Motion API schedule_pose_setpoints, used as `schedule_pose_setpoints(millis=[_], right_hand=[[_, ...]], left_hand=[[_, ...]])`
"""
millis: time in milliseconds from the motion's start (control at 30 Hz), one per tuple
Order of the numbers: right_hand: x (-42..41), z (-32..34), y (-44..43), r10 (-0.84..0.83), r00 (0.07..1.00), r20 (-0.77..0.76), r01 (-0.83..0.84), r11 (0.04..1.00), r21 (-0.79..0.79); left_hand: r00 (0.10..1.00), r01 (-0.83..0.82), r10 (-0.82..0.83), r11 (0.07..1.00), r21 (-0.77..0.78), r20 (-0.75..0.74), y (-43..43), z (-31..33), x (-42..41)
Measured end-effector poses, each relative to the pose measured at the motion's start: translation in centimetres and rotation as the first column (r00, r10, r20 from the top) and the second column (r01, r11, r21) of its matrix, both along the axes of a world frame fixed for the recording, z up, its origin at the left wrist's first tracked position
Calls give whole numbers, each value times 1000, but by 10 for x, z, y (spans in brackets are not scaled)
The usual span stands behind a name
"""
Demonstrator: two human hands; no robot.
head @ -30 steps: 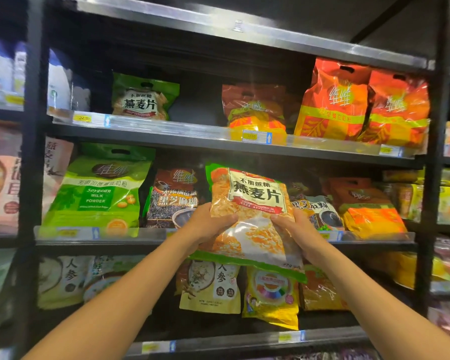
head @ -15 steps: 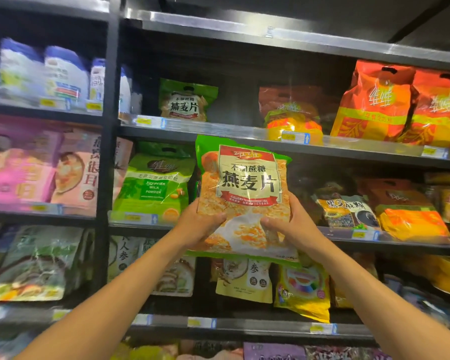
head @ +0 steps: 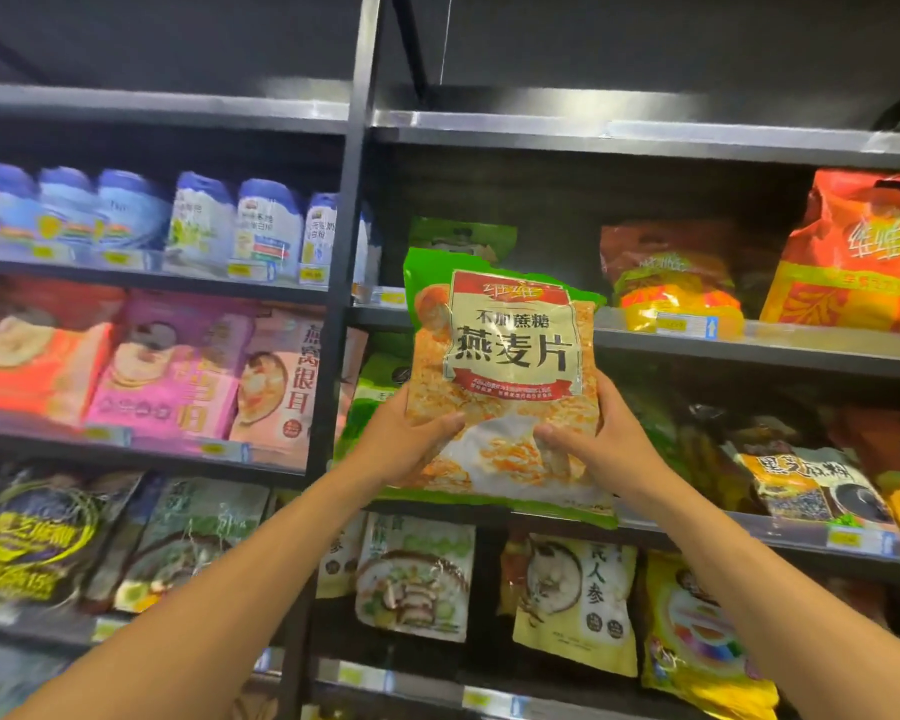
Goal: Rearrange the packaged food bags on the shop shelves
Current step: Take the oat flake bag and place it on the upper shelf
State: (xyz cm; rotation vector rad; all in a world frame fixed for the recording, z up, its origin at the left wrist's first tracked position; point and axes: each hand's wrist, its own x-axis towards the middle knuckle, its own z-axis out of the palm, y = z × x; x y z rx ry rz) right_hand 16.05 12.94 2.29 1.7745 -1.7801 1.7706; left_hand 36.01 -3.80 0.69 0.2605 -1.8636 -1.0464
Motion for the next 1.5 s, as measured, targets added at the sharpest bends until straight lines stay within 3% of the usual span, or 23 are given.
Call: schedule_pose_setpoints(millis=[100, 300, 600, 800, 1133, 1500], right_hand=[[4, 25, -11, -16, 999, -33, 15, 1000, -23], [0, 81, -31, 23, 994, -106, -26, 999, -23], [-29, 157, -84, 2, 995, -100, -11, 996, -86], [-59, 202, -124, 20, 995, -94, -20, 1000, -4], [-92, 262, -173, 54, 994, -97, -54, 999, 3], [-119, 289, -222, 46, 996, -80, -42, 998, 49]], left_hand=[[998, -57, 58, 996, -75, 20, -4, 21, 8], [976, 100, -69, 985, -143, 207, -32, 66, 19], [1000, 4, -4, 996, -85, 8, -86, 139, -10], [997, -73, 73, 991, -109, 4, -114, 173, -39], [992, -126, 121, 976, -176, -37, -175, 234, -86], [995, -77, 84, 988, -132, 46, -225, 257, -111]])
